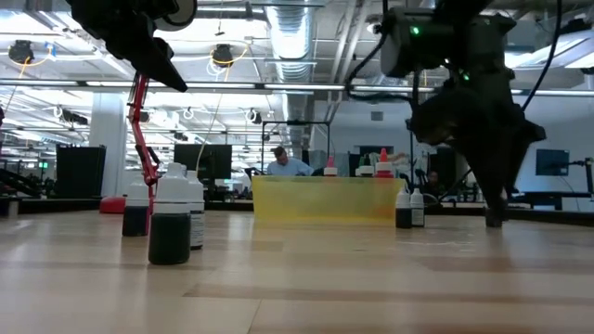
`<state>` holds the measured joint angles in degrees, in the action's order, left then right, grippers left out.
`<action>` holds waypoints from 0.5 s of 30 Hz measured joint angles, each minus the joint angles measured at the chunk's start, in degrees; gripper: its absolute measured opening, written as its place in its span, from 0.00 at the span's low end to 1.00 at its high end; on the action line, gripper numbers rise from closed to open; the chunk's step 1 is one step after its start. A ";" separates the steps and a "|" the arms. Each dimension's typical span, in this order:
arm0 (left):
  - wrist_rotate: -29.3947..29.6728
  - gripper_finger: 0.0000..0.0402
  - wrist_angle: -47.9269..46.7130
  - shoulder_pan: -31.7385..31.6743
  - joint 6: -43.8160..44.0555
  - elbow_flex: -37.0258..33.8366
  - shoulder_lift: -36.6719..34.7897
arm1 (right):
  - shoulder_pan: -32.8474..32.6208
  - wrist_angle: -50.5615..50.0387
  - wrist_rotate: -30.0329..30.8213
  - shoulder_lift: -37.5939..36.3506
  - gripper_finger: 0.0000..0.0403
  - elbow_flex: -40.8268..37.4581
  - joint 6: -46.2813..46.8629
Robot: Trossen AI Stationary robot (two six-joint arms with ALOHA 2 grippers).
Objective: Pick & Place food coloring
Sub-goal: Put the small black food coloring bottle into the yellow bin
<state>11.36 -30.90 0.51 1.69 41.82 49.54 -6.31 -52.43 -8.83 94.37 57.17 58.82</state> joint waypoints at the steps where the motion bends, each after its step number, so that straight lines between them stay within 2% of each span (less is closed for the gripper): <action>1: 0.01 0.60 0.01 0.00 0.00 -0.01 0.00 | 0.00 0.03 -0.07 0.02 0.16 1.01 -0.37; 6: 0.01 0.60 0.01 0.00 0.00 -0.01 0.00 | 0.07 0.13 1.66 0.01 0.16 7.65 -2.73; 15: 0.00 0.60 0.01 0.00 0.00 -0.01 0.00 | 3.54 0.44 13.91 0.52 0.16 19.96 -11.87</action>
<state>11.36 -30.89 0.50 1.69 41.80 49.54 -2.77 -51.99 5.07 94.89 77.13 46.95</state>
